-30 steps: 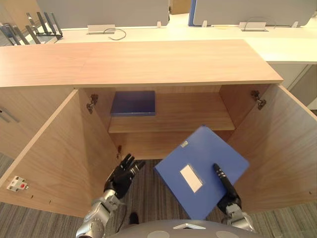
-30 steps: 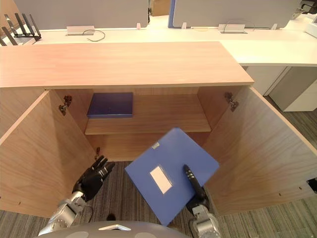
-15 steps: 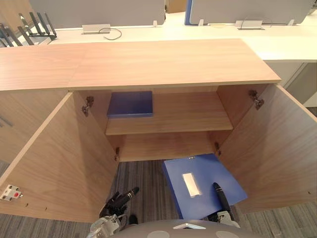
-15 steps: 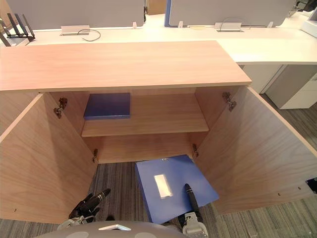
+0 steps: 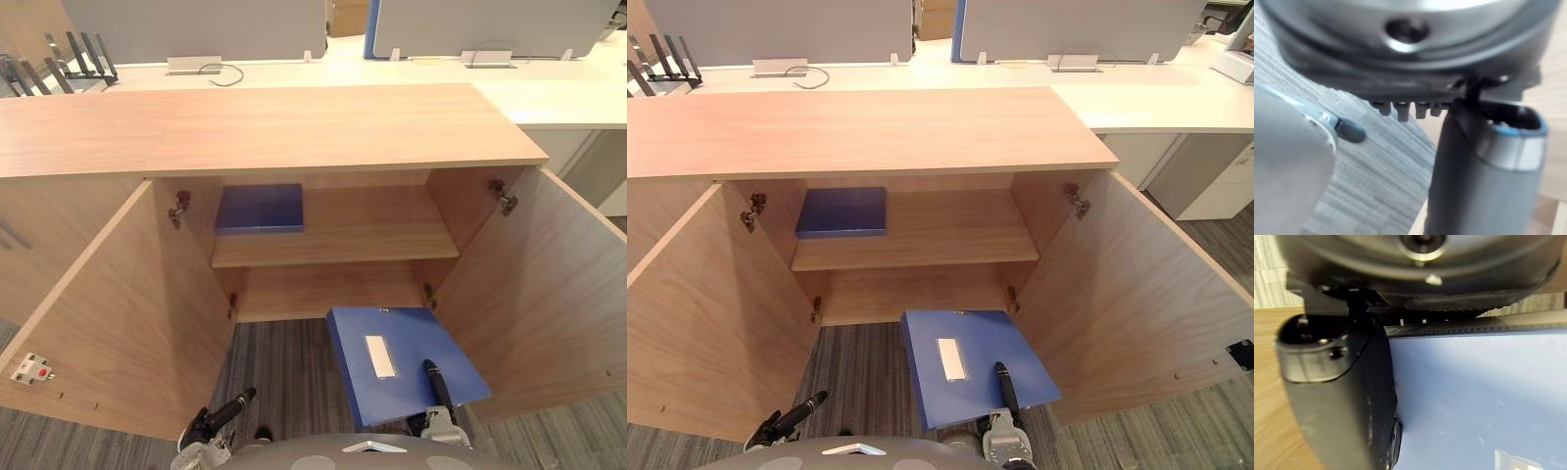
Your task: Walk over to the cabinet, pick up the folder, carry it to the office cabinet, place the folder inside the office cabinet, then close the office cabinet door
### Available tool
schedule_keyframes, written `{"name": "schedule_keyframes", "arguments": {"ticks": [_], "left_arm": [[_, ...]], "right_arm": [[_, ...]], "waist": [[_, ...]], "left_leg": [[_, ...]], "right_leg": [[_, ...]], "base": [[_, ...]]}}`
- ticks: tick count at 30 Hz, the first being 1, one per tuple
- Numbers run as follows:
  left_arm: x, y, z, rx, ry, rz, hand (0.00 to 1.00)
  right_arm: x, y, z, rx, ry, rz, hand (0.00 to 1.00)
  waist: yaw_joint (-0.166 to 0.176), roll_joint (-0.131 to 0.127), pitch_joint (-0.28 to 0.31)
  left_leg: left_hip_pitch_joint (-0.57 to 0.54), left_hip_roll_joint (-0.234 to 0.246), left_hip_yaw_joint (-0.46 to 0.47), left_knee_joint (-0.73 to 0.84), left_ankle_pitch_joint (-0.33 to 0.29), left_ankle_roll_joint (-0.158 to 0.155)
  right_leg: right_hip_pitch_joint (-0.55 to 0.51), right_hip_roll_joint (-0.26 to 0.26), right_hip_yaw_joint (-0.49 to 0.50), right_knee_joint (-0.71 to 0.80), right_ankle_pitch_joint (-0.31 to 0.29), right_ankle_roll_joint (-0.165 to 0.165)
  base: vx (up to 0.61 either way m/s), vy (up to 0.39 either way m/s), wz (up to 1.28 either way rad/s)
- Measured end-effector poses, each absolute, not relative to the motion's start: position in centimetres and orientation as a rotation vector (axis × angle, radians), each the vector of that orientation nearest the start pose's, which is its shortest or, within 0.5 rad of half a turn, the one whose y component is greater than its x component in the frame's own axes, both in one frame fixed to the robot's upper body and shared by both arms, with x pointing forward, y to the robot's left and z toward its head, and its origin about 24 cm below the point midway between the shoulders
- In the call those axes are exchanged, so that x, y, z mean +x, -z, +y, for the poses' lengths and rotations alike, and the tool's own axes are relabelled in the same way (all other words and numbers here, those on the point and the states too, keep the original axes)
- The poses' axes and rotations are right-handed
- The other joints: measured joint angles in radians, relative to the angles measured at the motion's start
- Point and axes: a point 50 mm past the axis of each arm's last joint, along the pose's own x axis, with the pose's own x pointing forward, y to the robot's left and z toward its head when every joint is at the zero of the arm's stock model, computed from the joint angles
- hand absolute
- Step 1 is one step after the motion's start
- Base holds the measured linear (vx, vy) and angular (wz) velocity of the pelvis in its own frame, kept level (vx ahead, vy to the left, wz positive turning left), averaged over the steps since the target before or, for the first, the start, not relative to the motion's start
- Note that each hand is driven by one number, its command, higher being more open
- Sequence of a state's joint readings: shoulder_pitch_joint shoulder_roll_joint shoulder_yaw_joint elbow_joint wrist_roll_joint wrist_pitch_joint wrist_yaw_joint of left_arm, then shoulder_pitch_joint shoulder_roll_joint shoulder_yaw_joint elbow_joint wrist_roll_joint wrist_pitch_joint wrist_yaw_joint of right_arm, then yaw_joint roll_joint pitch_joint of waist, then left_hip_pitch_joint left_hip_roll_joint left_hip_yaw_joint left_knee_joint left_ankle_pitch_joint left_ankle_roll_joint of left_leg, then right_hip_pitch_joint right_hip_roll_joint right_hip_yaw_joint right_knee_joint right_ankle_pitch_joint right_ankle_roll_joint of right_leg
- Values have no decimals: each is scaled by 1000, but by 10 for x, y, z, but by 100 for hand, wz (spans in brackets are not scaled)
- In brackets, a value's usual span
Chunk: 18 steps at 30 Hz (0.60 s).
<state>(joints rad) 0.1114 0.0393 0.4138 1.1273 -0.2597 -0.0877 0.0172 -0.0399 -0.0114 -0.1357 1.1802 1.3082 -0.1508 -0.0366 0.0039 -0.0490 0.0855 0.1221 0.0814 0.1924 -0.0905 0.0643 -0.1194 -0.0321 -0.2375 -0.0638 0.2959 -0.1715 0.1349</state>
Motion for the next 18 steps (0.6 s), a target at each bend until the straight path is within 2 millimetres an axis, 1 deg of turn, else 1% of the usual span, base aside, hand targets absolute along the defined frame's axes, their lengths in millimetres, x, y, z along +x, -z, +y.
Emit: {"name": "schedule_keyframes", "arguments": {"ticks": [1,3,5,8,10,12,14,17,18], "left_arm": [[60,167,215,-382,-617,1068,100],[62,167,213,-382,-606,1069,100],[63,167,211,-386,-604,1070,100],[65,167,211,-381,-595,1066,100],[71,166,210,-375,-580,1057,100],[74,165,212,-345,-554,1055,100],[75,165,211,-342,-550,1053,100],[77,165,209,-344,-542,1049,100],[77,165,209,-344,-539,1050,100]], "right_arm": [[117,162,-178,1133,951,792,0],[125,160,-174,1157,936,773,0],[128,159,-173,1155,925,768,0],[130,158,-169,1144,895,781,0],[131,158,-165,1144,881,789,0],[130,159,-163,1148,885,795,0],[128,159,-161,1148,885,803,0],[129,159,-157,1155,873,814,0],[129,159,-157,1133,855,825,0]], "waist": [[-2,-5,-2],[-6,5,8],[-6,5,12],[1,7,11],[7,-2,16],[9,-8,16],[17,-6,16],[21,5,8],[21,8,7]], "left_leg": [[1,6,0,0,-1,-3],[3,25,4,1,-3,-19],[4,35,10,2,-4,-30],[4,41,28,1,-4,-28],[0,41,26,1,-4,-27],[-12,40,2,0,-3,-25],[-17,40,-22,0,-3,-24],[-42,42,-48,0,-4,-24],[-47,43,-57,0,-5,-25]], "right_leg": [[0,7,-1,0,0,0],[-3,28,-1,-2,0,-3],[-6,38,-1,-3,2,0],[-15,39,-15,-5,14,11],[-3,38,-21,-35,27,15],[29,34,-60,-85,40,17],[61,34,-92,-131,50,17],[82,39,-126,-182,62,16],[93,43,-135,-200,65,16]], "base": [[36,-94,-18],[41,-96,-12],[47,-59,-12],[61,-20,-19],[36,18,3],[32,16,38],[35,1,43],[52,-7,29],[78,-5,19]]}}
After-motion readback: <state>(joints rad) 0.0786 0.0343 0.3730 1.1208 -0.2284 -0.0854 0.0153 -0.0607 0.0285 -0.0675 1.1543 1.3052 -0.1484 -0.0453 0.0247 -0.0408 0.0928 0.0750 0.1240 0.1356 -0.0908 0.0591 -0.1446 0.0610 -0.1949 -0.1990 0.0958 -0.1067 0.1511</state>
